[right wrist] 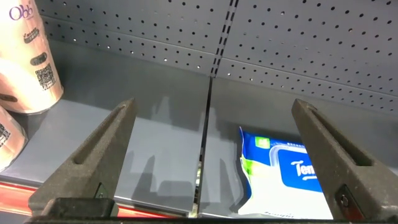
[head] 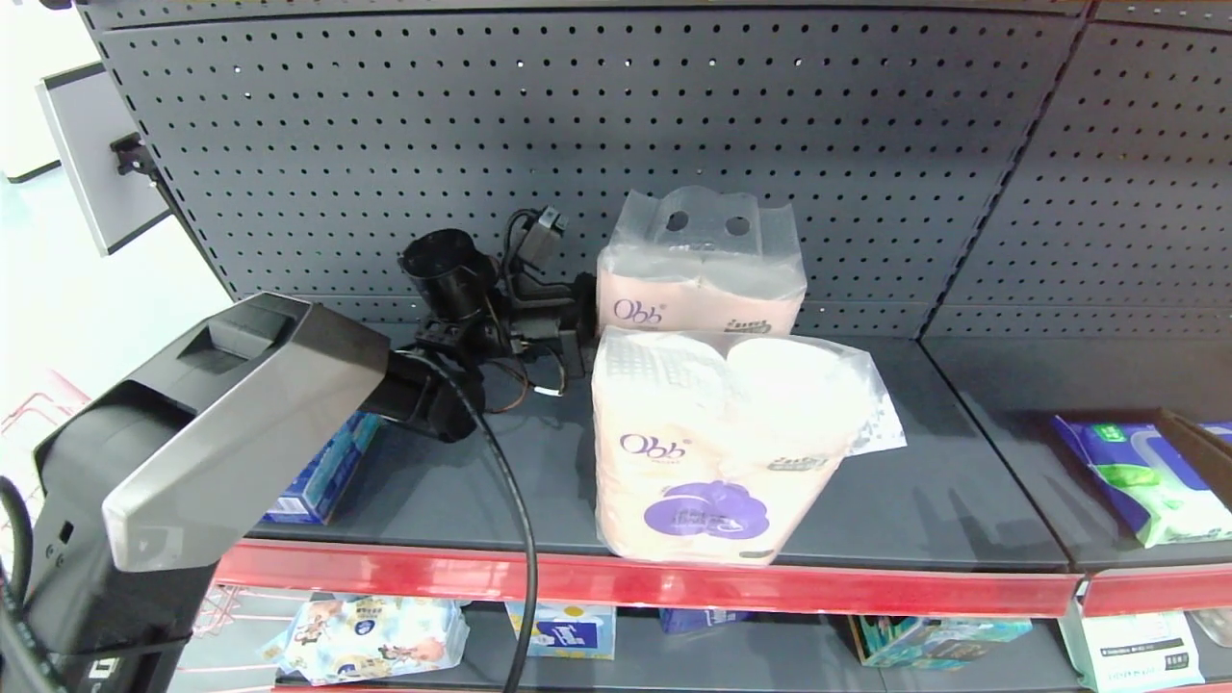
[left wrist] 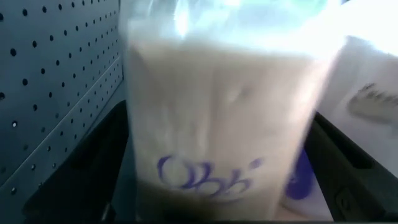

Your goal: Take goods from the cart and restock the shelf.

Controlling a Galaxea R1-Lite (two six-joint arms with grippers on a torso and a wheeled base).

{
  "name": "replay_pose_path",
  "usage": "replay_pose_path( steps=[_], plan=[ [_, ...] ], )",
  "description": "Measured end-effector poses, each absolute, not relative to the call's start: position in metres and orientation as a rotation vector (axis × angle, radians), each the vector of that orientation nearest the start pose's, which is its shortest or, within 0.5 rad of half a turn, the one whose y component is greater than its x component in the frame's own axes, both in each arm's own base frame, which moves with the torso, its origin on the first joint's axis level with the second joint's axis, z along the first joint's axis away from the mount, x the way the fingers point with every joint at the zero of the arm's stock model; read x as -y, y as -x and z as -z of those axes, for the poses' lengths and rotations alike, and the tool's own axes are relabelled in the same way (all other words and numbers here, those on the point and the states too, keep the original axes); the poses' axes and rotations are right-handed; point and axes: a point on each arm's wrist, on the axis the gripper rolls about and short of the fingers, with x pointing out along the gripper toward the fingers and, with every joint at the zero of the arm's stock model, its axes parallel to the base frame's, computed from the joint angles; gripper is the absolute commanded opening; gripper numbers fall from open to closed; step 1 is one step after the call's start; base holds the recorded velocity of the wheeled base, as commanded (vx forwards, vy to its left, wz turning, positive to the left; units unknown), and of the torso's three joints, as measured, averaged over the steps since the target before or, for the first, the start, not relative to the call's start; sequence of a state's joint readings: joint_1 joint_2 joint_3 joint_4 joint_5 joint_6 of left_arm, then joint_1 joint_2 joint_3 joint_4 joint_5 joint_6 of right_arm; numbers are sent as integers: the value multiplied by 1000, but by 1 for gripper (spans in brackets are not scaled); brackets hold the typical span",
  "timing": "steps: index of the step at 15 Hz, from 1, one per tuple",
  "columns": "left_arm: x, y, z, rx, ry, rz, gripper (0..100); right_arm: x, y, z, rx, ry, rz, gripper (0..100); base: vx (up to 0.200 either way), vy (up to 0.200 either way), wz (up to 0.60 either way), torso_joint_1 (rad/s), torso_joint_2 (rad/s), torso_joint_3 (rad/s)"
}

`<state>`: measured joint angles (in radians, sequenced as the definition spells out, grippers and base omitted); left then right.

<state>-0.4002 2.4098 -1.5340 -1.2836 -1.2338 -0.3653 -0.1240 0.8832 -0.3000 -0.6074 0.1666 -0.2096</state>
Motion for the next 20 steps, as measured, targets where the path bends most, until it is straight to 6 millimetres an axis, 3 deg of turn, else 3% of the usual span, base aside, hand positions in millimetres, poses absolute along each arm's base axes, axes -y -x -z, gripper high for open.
replay_pose_path(
  steps=[6,10,20],
  plan=[
    [177,-418,-165,97,104,1609,100,9,-99,-201,29,214,-42,100,0,0,0,0,0,0],
    [151,-402,-167,78,111,1564,100,8,-100,-202,31,214,-45,100,0,0,0,0,0,0],
    [109,-371,-167,68,114,1484,100,8,-101,-200,21,213,-49,100,0,0,0,0,0,0]
  ],
)
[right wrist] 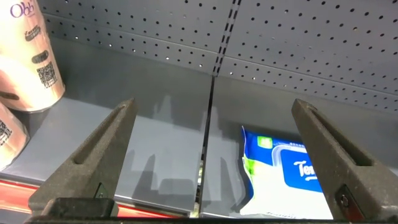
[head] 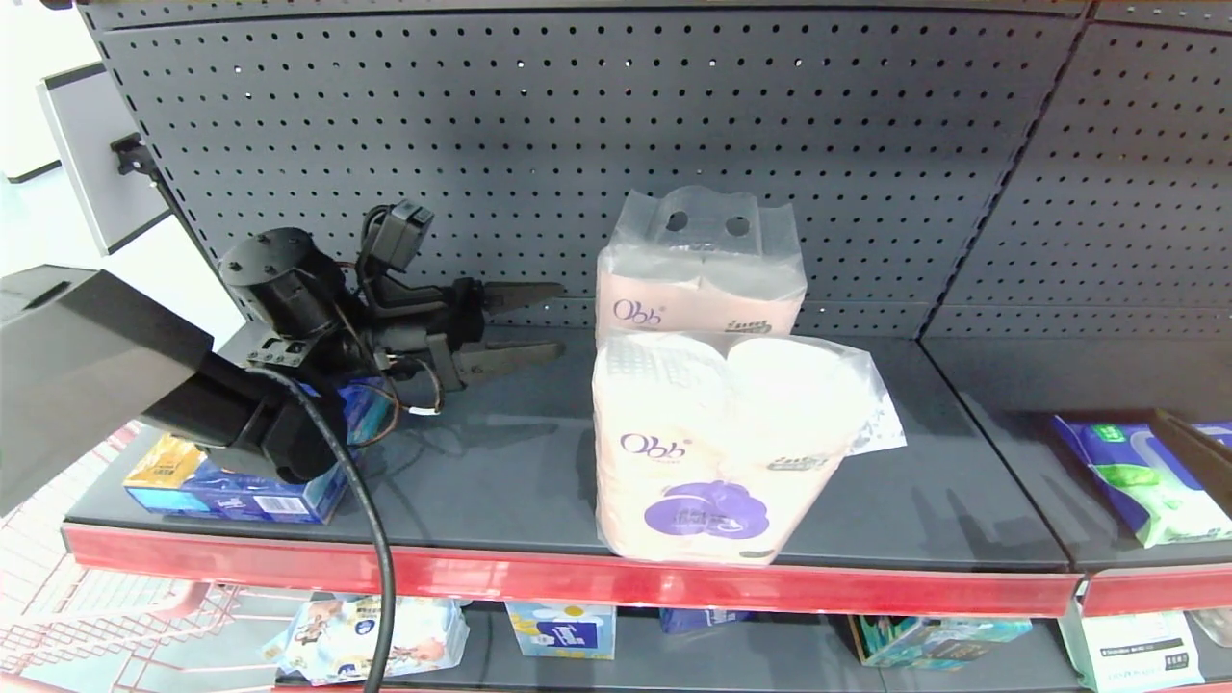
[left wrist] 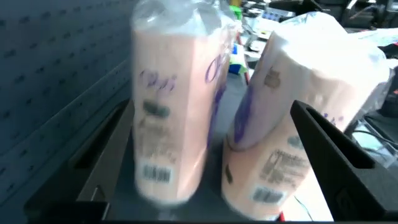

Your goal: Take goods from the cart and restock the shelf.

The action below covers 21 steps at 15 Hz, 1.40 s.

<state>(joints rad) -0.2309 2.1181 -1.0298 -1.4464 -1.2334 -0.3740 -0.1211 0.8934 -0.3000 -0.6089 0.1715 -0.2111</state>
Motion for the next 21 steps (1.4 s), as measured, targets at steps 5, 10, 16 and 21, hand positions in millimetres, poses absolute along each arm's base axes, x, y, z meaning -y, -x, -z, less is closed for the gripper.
replay_pose_path(
  steps=[5,10,16,21],
  plan=[
    [93,-362,-171,81,151,1347,100,8,-101,-199,16,214,-49,100,0,0,0,0,0,0],
    [93,-351,-175,114,221,1125,100,8,-101,-200,19,215,-50,100,0,0,0,0,0,0],
    [90,-346,-179,158,271,781,100,8,-101,-199,16,214,-49,100,0,0,0,0,0,0],
    [91,-340,-183,90,238,383,100,8,-100,-199,19,215,-48,100,0,0,0,0,0,0]
  ],
)
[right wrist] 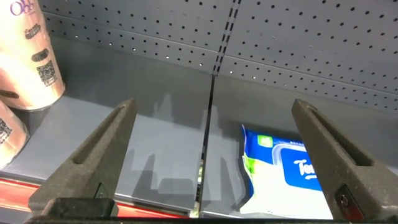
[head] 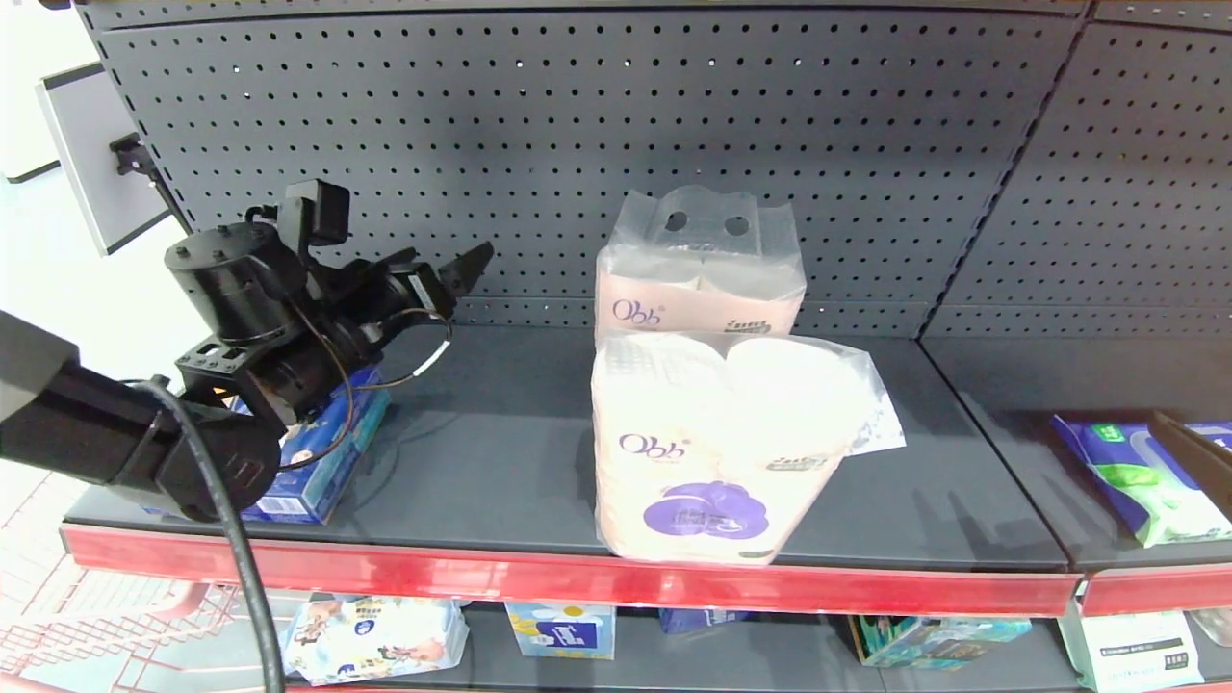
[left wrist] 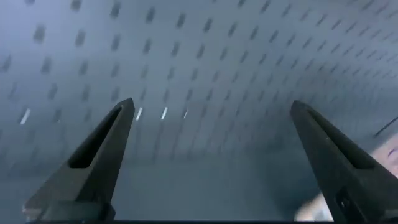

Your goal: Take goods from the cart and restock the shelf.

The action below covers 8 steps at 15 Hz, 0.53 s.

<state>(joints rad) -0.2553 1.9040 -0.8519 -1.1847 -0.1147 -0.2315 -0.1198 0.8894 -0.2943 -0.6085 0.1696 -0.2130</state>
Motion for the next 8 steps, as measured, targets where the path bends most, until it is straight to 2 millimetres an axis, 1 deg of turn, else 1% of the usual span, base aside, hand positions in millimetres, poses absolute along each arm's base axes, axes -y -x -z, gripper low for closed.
replay_pose_path(
  steps=[1,3,4,5,6,8],
  plan=[
    [91,-334,-184,28,232,368,100,8,-100,-199,19,215,-49,100,0,0,0,0,0,0],
    [90,-318,-184,-164,209,359,100,8,-100,-199,19,215,-49,100,0,0,0,0,0,0],
    [92,-309,-187,-212,187,380,100,8,-100,-199,19,215,-49,100,0,0,0,0,0,0],
    [94,-305,-192,-213,144,405,100,8,-100,-199,18,215,-48,100,0,0,0,0,0,0],
    [97,-303,-193,-219,91,431,100,8,-100,-198,17,215,-48,100,0,0,0,0,0,0],
    [106,-306,-187,-241,26,470,100,8,-99,-198,19,215,-48,100,0,0,0,0,0,0]
  ],
)
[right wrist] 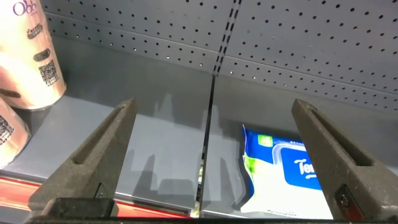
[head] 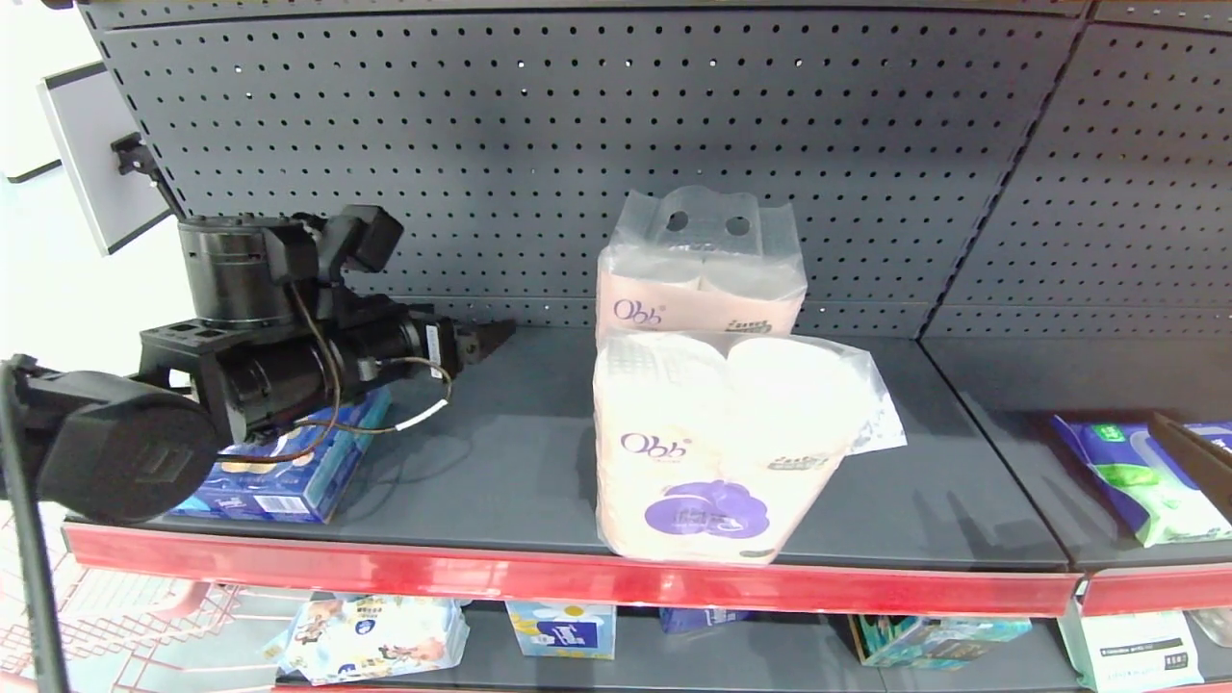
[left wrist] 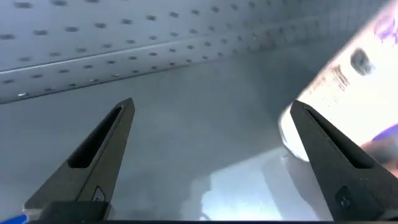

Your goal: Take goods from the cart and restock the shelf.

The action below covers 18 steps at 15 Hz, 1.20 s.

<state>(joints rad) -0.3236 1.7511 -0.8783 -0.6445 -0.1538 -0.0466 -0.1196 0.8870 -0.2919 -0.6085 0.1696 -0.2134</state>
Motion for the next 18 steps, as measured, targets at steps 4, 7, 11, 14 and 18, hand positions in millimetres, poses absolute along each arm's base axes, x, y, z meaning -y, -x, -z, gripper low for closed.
replay_pose_path(
  steps=[4,7,11,14,18],
  plan=[
    [129,-317,-174,-313,-3,517,100,8,-100,-199,21,217,-48,100,0,0,0,0,0,0],
    [143,-328,-167,-339,-15,520,100,8,-99,-199,20,217,-48,100,0,0,0,0,0,0],
    [164,-332,-161,-355,-28,557,100,8,-99,-198,17,216,-49,100,0,0,0,0,0,0],
    [171,-336,-157,-359,-32,563,100,8,-99,-198,19,216,-47,100,0,0,0,0,0,0],
    [178,-338,-155,-368,-36,574,100,8,-98,-198,22,217,-43,100,0,0,0,0,0,0]
  ],
)
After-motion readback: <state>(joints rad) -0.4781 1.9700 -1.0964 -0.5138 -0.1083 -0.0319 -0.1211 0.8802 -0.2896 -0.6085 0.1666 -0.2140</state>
